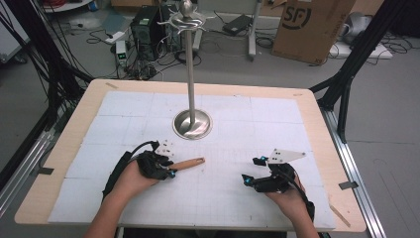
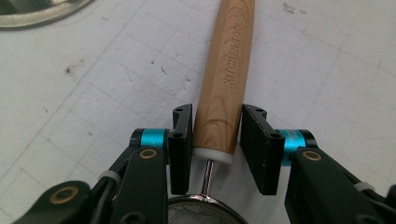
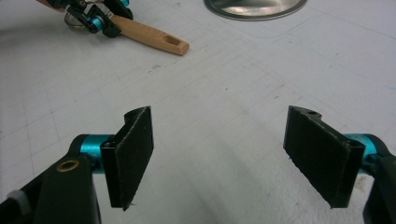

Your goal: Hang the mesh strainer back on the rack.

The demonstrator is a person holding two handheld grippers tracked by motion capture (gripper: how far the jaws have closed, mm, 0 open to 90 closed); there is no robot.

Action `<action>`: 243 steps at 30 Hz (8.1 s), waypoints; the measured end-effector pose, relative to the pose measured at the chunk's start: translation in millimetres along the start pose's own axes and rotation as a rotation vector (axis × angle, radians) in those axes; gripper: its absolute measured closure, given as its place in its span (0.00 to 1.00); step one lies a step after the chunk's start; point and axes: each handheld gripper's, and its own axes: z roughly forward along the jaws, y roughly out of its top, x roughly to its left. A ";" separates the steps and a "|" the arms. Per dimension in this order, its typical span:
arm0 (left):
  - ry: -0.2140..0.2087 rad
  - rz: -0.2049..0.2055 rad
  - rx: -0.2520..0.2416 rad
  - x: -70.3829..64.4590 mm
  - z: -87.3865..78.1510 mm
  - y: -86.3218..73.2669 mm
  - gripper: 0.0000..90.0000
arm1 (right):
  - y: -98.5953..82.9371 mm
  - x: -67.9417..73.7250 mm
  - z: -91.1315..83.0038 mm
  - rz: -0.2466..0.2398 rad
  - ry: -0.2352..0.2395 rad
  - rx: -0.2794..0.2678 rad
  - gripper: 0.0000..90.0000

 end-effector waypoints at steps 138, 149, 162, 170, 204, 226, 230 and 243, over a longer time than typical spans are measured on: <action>0.110 -0.080 -0.741 124.1 -220.3 91.7 0.76 | -1.7 -1.1 -0.1 -0.001 0.002 0.006 0.27; 0.108 -0.103 -0.731 134.2 -214.2 97.1 0.77 | -3.1 -2.5 -1.4 0.008 -0.002 0.010 0.27; 0.088 -0.084 -0.705 124.8 -197.8 112.3 0.76 | -3.0 -2.0 -1.7 0.002 0.002 0.007 0.27; 0.094 -0.081 -0.684 116.3 -183.4 124.6 0.76 | -1.7 -0.9 -3.1 0.003 0.000 -0.001 0.27; 0.109 -0.110 -0.633 113.3 -162.7 136.5 0.64 | -2.0 -2.0 -3.5 0.006 0.006 -0.003 0.27; 0.086 -0.100 -0.631 81.7 -178.2 95.0 0.34 | -0.6 -1.2 -6.1 -0.001 0.001 -0.011 0.27; 0.063 -0.097 -0.622 76.2 -174.0 84.9 0.32 | -0.3 -0.8 -7.5 0.003 -0.004 -0.015 0.27; 0.037 -0.061 -0.615 57.3 -152.0 60.3 0.29 | -0.7 -2.4 -8.5 0.008 -0.001 -0.018 0.27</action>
